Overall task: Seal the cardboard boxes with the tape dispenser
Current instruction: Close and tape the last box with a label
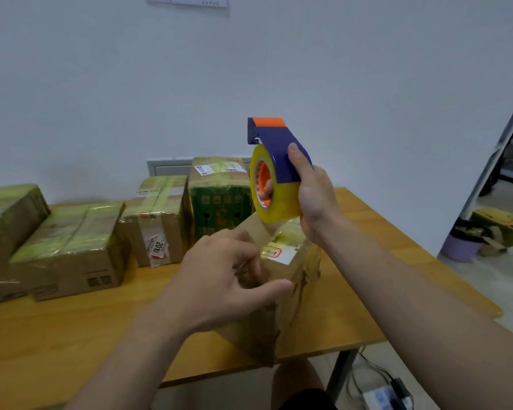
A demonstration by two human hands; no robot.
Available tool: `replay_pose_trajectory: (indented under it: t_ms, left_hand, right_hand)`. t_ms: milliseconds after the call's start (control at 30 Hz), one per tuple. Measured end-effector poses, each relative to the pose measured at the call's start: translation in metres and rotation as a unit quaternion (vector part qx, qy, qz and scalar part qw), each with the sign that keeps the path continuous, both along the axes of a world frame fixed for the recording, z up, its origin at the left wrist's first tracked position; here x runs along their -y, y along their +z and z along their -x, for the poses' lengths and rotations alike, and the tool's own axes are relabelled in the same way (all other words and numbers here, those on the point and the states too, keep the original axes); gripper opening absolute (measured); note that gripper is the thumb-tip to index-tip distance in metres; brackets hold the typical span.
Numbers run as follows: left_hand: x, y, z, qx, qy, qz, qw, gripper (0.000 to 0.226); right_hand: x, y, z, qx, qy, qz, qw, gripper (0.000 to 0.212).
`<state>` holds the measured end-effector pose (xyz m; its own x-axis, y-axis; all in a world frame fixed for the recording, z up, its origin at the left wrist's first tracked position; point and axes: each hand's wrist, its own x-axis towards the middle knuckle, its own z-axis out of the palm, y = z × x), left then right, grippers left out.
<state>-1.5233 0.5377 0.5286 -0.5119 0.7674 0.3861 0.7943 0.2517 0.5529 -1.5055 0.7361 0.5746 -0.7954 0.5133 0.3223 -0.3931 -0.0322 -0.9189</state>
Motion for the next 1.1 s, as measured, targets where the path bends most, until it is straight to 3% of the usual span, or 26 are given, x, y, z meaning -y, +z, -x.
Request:
replay_pose_trajectory:
  t_ms: [67, 167, 267, 367, 467, 667, 867, 967, 1100]
  left_hand:
    - [-0.009, -0.002, -0.014, -0.089, 0.093, 0.108, 0.986, 0.077]
    - [-0.01, -0.012, -0.019, -0.121, 0.079, 0.158, 0.977, 0.074]
    - [0.01, -0.01, 0.0, -0.087, 0.023, 0.159, 0.983, 0.062]
    - [0.025, 0.006, 0.023, 0.014, -0.023, 0.177, 0.984, 0.051]
    - [0.024, 0.021, 0.037, 0.049, -0.02, 0.171, 0.984, 0.056]
    - [-0.014, 0.005, 0.002, -0.131, 0.017, 0.23, 0.964, 0.086]
    - [-0.085, -0.016, -0.048, -0.156, 0.112, 0.225, 0.955, 0.105]
    - [-0.104, -0.021, -0.056, -0.189, 0.124, 0.192, 0.955, 0.084]
    - [-0.103, -0.026, -0.045, -0.195, 0.027, 0.103, 0.975, 0.059]
  right_hand:
    - [0.002, 0.002, -0.002, -0.003, -0.012, 0.002, 1.0, 0.054]
    - [0.002, 0.003, -0.006, 0.003, -0.027, 0.009, 1.0, 0.056]
    - [0.0, 0.01, -0.012, 0.007, -0.027, 0.007, 1.0, 0.047]
    - [-0.002, 0.018, -0.018, 0.011, -0.035, 0.0, 0.999, 0.04]
    - [-0.003, 0.022, -0.022, 0.015, -0.038, -0.006, 0.999, 0.036]
    - [-0.003, 0.014, -0.024, 0.009, -0.03, -0.022, 0.999, 0.04]
    - [-0.003, 0.009, -0.03, -0.012, -0.042, -0.034, 0.998, 0.036]
    - [-0.008, 0.009, -0.034, -0.011, -0.053, -0.066, 0.996, 0.034]
    - [-0.012, 0.009, -0.037, -0.013, -0.05, -0.077, 0.996, 0.033]
